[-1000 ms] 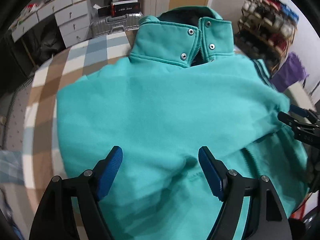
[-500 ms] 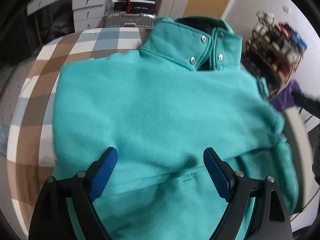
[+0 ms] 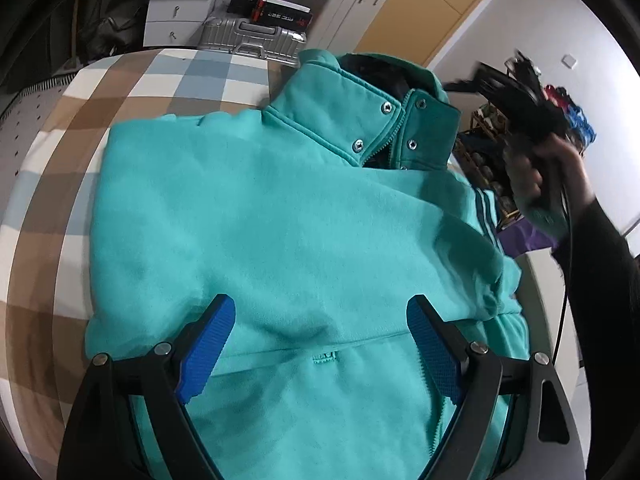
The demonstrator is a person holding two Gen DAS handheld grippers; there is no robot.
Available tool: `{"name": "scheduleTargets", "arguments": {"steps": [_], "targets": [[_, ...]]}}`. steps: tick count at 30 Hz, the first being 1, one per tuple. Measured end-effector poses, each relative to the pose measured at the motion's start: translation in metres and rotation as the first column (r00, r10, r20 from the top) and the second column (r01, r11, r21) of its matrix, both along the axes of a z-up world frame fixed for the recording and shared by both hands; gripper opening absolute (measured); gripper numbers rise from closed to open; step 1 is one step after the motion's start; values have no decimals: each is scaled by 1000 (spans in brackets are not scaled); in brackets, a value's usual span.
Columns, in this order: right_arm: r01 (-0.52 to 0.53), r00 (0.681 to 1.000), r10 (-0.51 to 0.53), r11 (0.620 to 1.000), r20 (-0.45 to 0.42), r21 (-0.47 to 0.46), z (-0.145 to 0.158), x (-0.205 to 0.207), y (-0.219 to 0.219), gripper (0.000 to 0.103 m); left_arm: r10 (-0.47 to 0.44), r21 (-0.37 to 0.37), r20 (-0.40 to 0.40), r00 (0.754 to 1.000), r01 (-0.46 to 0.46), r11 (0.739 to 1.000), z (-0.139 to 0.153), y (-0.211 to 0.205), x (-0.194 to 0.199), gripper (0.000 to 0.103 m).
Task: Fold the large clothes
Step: 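Grasp the hood of the hoodie with the right tool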
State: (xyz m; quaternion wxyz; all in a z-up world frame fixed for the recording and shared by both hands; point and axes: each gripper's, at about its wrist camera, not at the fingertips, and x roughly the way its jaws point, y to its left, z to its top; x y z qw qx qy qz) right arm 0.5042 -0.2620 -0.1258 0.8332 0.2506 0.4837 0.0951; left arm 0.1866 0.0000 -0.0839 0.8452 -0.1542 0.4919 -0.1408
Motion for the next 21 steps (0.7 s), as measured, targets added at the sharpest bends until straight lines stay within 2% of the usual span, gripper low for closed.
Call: {"name": "scheduleTargets", "arguments": {"steps": [1, 3, 4, 6, 7, 8, 9, 11, 12, 13, 14, 15, 17, 19, 21], "targets": [[-8, 1000, 7, 1000, -6, -14, -4, 5, 5, 85, -12, 19, 2, 1000, 11, 1000, -2, -3, 1, 84], [-22, 999, 20, 998, -29, -56, -9, 11, 15, 59, -34, 63, -1, 999, 34, 997, -6, -8, 3, 84], [-34, 999, 32, 997, -31, -72, -11, 12, 20, 39, -43, 81, -2, 999, 43, 996, -8, -11, 4, 84], [-37, 999, 38, 989, 3, -141, -7, 8, 28, 33, -49, 98, -2, 999, 49, 994, -11, -14, 5, 84], [-63, 997, 72, 979, 39, -195, 0, 4, 36, 24, -50, 101, -4, 999, 50, 994, -12, -15, 5, 84], [-94, 989, 123, 956, 87, -279, 9, -4, 47, 22, -45, 97, -6, 999, 46, 994, -12, -14, 5, 84], [-110, 978, 162, 936, 131, -333, 17, -13, 55, 21, -41, 91, -7, 999, 41, 995, -12, -13, 5, 84], [-164, 925, 297, 875, 237, -455, 35, -43, 80, 20, -34, 82, -10, 999, 34, 996, -12, -11, 4, 84], [-191, 883, 380, 827, 275, -529, 41, -64, 95, 19, -27, 79, -10, 1000, 28, 996, -12, -9, 4, 84], [-222, 826, 476, 766, 300, -604, 44, -88, 111, 19, -22, 77, -10, 1000, 22, 997, -11, -8, 4, 84], [-239, 753, 581, 677, 307, -696, 42, -116, 127, 19, -13, 75, -7, 1000, 13, 997, -11, -6, 4, 84], [-245, 685, 667, 590, 293, -769, 36, -143, 140, 19, -6, 76, -4, 1000, 7, 997, -11, -4, 3, 84], [-291, 591, 776, 459, 220, -840, 18, -182, 157, 19, 15, 63, 4, 1000, -15, 998, -9, 3, 4, 84], [-333, 544, 826, 374, 147, -866, -2, -211, 165, 19, 36, 23, -8, 999, -36, 999, -10, 10, 6, 84], [-388, 515, 854, 315, 80, -866, -21, -233, 169, 19, 66, -11, -20, 998, -66, 998, -12, 17, 8, 84]]}}
